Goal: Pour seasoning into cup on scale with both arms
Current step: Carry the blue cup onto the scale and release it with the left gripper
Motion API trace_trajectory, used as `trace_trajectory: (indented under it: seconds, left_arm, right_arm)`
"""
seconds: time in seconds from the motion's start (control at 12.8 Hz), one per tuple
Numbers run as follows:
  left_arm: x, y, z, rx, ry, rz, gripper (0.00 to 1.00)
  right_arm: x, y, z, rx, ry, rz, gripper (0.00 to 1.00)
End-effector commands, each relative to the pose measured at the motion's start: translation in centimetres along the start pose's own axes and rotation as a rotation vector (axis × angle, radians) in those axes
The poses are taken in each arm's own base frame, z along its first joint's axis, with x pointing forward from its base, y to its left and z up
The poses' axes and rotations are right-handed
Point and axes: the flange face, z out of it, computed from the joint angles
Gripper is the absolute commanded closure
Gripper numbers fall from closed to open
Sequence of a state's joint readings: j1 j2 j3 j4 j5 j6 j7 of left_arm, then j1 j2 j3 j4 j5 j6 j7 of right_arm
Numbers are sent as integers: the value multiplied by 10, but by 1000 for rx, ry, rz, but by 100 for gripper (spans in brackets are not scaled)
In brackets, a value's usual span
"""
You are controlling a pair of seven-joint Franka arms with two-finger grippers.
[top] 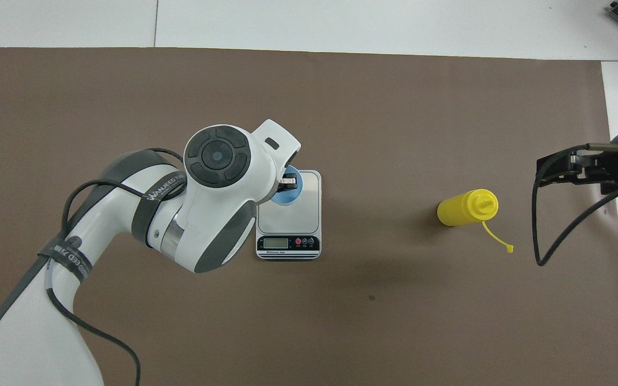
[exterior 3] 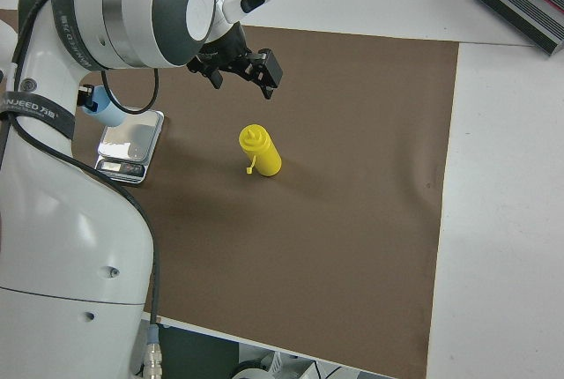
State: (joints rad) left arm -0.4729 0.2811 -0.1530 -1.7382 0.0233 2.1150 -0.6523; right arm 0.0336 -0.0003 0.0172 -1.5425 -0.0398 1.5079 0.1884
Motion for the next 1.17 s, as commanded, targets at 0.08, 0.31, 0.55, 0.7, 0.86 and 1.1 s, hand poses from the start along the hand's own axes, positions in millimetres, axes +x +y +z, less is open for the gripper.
trace_trajectory:
  seconds: [0.08, 0.31, 0.55, 0.7, 0.86, 1.1]
  left_arm:
    - [5, -5, 24, 22, 28, -1, 100]
    - [3, -12, 39, 25, 31, -3, 100]
    - [0, -11, 42, 8, 52, -13, 100]
    - [0, -11, 43, 10, 49, -12, 100]
    - [-1, -10, 43, 10, 48, -10, 9]
    - [5, -19, 25, 21, 51, -19, 0]
  right_arm:
    - [-4, 1, -2, 18, -3, 5, 0]
    - [-5, 5, -1, 17, -11, 11, 0]
    - [-5, 10, 1, 14, -26, 19, 0]
    - [-8, 7, 1, 12, -35, 11, 0]
    - [-7, 9, 0, 13, -31, 16, 0]
    - [-6, 15, 1, 13, -37, 27, 0]
